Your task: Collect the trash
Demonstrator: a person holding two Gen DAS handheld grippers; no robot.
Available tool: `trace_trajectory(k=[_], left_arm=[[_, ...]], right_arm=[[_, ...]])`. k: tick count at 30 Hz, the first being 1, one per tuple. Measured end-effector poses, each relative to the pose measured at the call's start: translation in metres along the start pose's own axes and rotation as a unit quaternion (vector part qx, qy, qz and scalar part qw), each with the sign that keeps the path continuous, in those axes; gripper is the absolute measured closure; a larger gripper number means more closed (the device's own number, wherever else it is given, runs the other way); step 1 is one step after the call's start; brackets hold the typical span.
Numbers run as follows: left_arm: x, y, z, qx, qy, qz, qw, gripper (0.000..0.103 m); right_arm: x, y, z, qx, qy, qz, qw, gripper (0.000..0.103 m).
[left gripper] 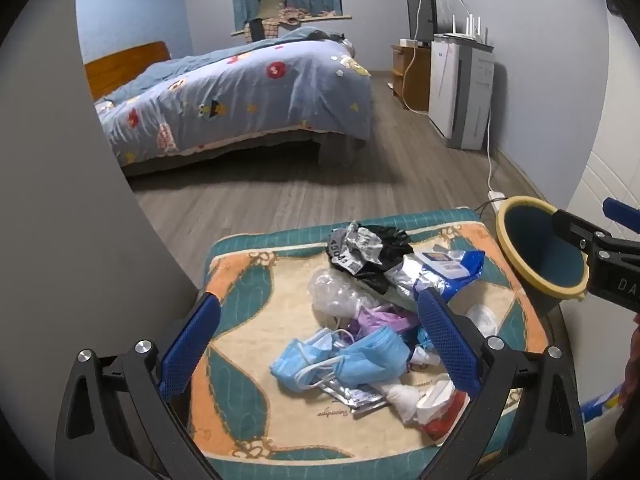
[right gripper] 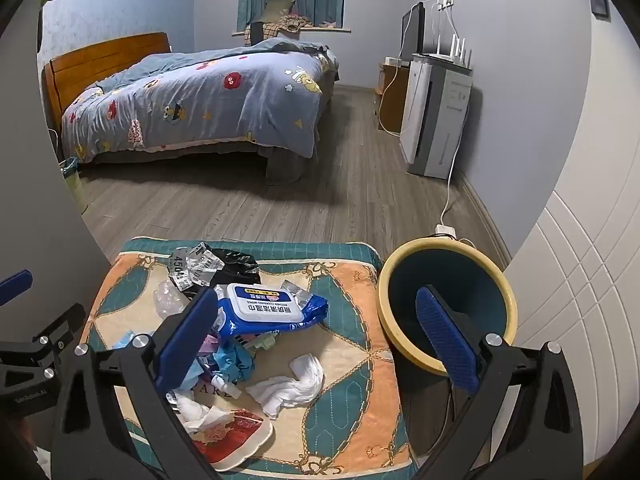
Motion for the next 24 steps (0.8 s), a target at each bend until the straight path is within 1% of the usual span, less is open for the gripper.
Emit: trace_trajectory(k=[4, 7, 24], left_arm=[[-0.0019, 0.0024, 0.0006, 0.0, 0.006, 0.001, 1.0, 0.005], [-0.0003, 0.0006, 0.0006, -0.004, -0.002, -0.001, 1.0, 0.005], [0.0017, -0.0009, 0.001, -0.007, -0.005, -0.001, 1.0, 0.005]], right_arm=[[0.0012, 0.001, -0.001, 0.002, -0.002, -0.001, 1.0, 0.006], [0.002, 0.0014, -0.0015, 0.002, -0.003, -0.001, 1.0, 0.006], [0.0023, -0.0008, 0.001, -0.005, -0.007, -0.006, 1.0, 0.006]])
Point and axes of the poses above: each gripper's, at about its wrist camera, not at the fingertips, and y roughly against the way its jaws point, x to its right, z to its underside, the point moved 6 cm from there along -y, roughly the way its jaws point, and after that the axes turned 5 degrees about x, right-handed, at the moved point
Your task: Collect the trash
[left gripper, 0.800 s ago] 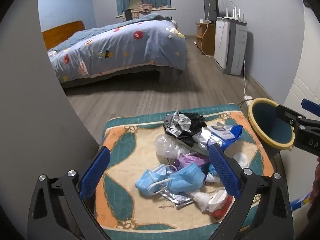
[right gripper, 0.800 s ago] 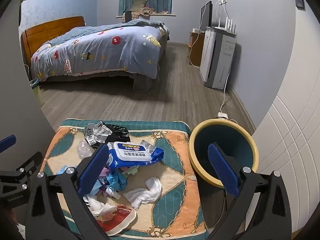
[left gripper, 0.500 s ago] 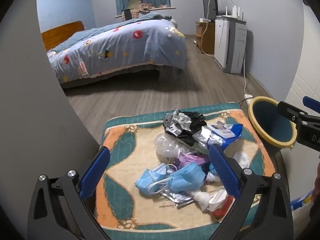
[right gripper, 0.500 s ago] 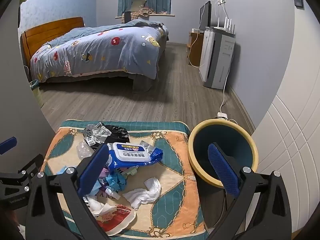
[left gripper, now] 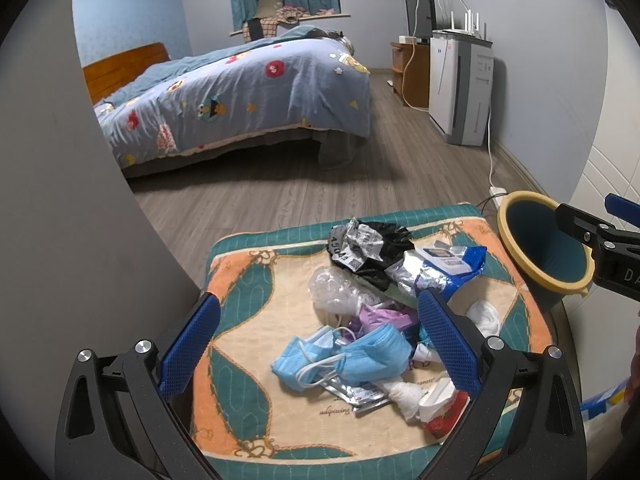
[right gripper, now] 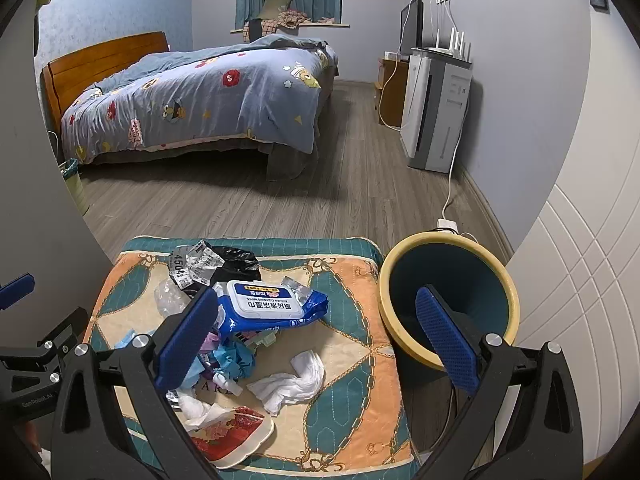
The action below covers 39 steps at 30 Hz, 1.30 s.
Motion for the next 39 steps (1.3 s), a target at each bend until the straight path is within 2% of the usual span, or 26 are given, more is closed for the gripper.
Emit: trace_trajectory(k=[39], left_arm=[[0.0013, -0.0001, 0.0001, -0.001, -0.001, -0.002, 1.0, 0.005]], right_arm=[[-0.0021, -0.0061, 0.0044, -0.015, 0.001, -0.007, 1.0, 0.006]])
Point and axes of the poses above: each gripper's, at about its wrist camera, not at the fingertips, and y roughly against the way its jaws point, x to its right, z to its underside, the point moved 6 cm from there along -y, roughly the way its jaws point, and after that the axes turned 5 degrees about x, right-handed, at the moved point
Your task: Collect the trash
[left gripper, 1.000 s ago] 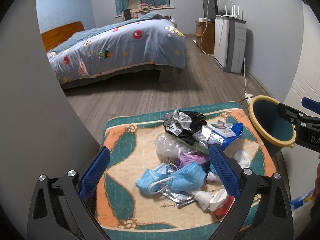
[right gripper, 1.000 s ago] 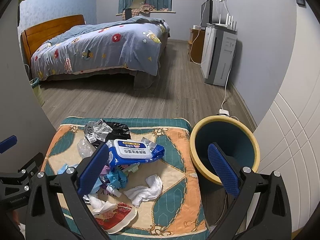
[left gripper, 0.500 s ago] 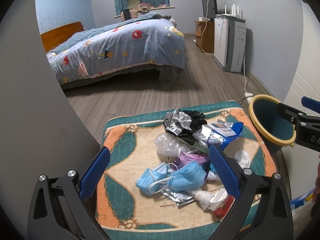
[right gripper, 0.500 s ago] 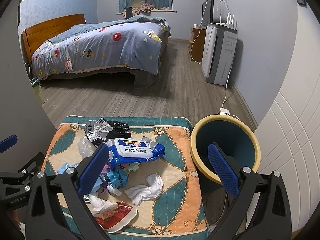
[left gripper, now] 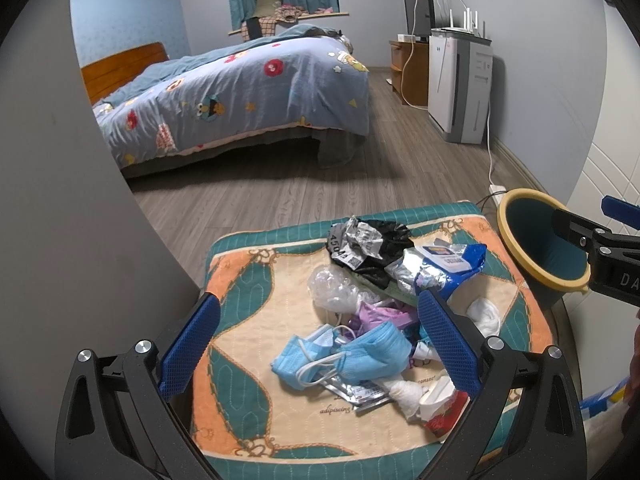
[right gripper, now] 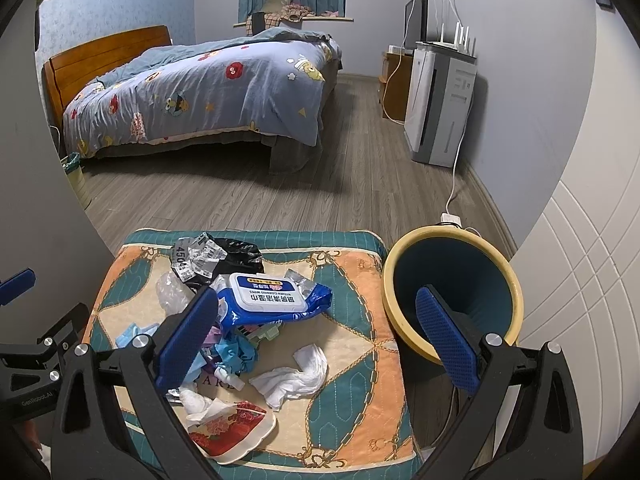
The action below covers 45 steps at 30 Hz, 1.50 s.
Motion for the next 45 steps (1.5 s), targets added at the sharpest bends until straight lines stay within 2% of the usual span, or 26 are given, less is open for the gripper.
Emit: trace_trajectory(k=[18, 21, 26, 28, 32, 36, 37, 39, 42, 45], left_arm=[[-0.002, -0.007, 0.011, -0.008, 0.003, 0.008, 0.9999, 0.005], [-0.001, -0.008, 0.01, -0.01, 0.002, -0.001, 1.0, 0.005], [0.002, -0.007, 0.005, 0.002, -0.006, 0.006, 1.0, 0.005], [-0.003, -0.008, 0.001, 0.009, 0.005, 0.014, 0.9999, 0.005], [-0.017, -0.012, -0.008, 0.011, 0.013, 0.007, 0.9998, 0.005], [-0.035, -0.022, -0.016, 0.013, 0.036, 0.03, 0.9988, 0.005], [-0.039, -0.026, -0.017, 0.011, 0.024, 0.012, 0.9996, 0.005], [-0.041, -0.036, -0.015, -0.008, 0.016, 0.009, 0.9998, 0.005], [-0.056, -0.048, -0.011, -0.028, 0.032, -0.018, 0.9989, 0.005], [-0.069, -0.056, -0.007, -0.035, 0.053, -0.019, 0.9978, 0.005]], right_arm=[[-0.002, -0.005, 0.003, -0.012, 0.002, -0.004, 1.0, 0.006], [-0.002, -0.007, 0.003, -0.016, 0.0, -0.005, 1.0, 0.006], [0.001, -0.014, 0.0, -0.02, 0.01, 0.012, 1.0, 0.006], [0.0, -0.018, -0.002, -0.019, 0.015, 0.01, 1.0, 0.006], [-0.011, -0.037, -0.002, -0.033, 0.051, -0.004, 0.998, 0.006], [-0.026, -0.063, 0.009, -0.069, 0.07, -0.029, 0.995, 0.006], [-0.029, -0.068, 0.012, -0.076, 0.072, -0.037, 0.994, 0.006], [-0.04, -0.081, 0.019, -0.093, 0.084, -0.052, 0.991, 0.006], [-0.055, -0.094, 0.027, -0.102, 0.099, -0.073, 0.987, 0.006], [-0.068, -0.11, 0.034, -0.111, 0.114, -0.086, 0.984, 0.006]])
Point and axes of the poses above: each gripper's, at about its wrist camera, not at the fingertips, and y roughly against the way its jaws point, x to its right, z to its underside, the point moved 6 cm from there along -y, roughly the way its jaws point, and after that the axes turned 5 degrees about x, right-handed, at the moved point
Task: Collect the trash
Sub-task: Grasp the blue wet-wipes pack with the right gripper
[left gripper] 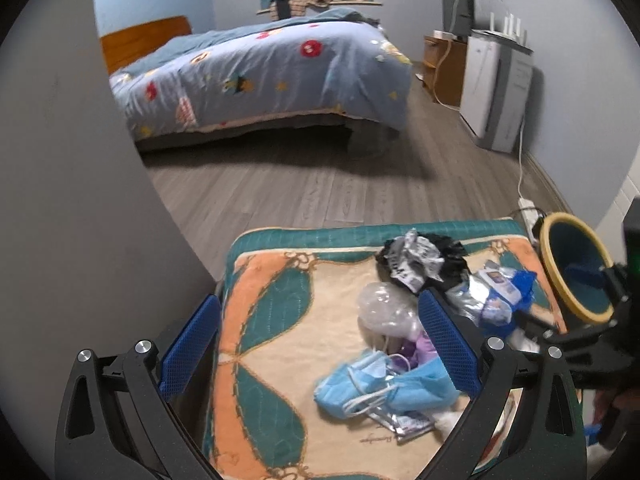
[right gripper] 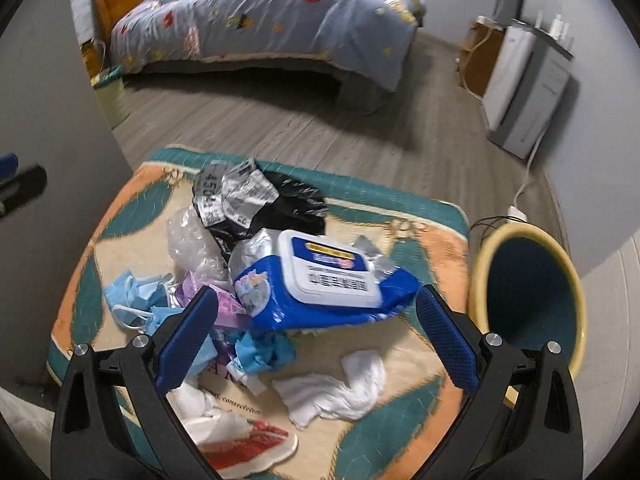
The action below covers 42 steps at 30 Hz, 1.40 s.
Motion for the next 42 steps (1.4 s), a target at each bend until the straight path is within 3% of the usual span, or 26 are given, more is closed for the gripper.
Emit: trace_trajectory(k=[9, 15, 21, 23, 27, 34, 42], left_arm=[[0.001, -0.027, -0.001, -0.019, -0.009, 0.018, 0.9996, 0.005], [0.016, -0.037, -0.011, -0.013, -0.014, 0.046, 0.9988, 0.005], [0.034, -0.045, -0.024, -0.005, -0.04, 0.057, 0.9976, 0.005], [0.039, -0.049, -0.026, -0.002, -0.054, 0.054, 0.997, 0.005], [0.046, -0.065, -0.028, -0.01, -0.076, 0.044, 0.9961, 0.005], [0.054, -0.085, -0.035, -0.023, -0.065, 0.055, 0.9961, 0.005], [0.075, -0.122, -0.027, -0.061, -0.076, 0.08, 0.992, 0.007]], right_arm=[[-0.02, -0.039, 0.001, -0.015, 0.056, 0.006, 0.998, 0.007], [-0.025, -0.049, 0.005, -0.038, 0.065, -0.027, 0.997, 0.036], [-0.025, -0.036, 0.002, -0.025, 0.077, -0.024, 0.996, 0.057], [-0.02, -0.028, -0.002, -0.024, 0.068, -0.035, 0.997, 0.078], [0.001, -0.021, -0.007, -0.026, 0.026, -0.051, 0.998, 0.079], [0.029, -0.01, -0.021, -0.01, -0.021, -0.07, 0.997, 0.081], [0.075, 0.002, -0.032, 0.003, -0.07, -0.047, 0.996, 0.085]])
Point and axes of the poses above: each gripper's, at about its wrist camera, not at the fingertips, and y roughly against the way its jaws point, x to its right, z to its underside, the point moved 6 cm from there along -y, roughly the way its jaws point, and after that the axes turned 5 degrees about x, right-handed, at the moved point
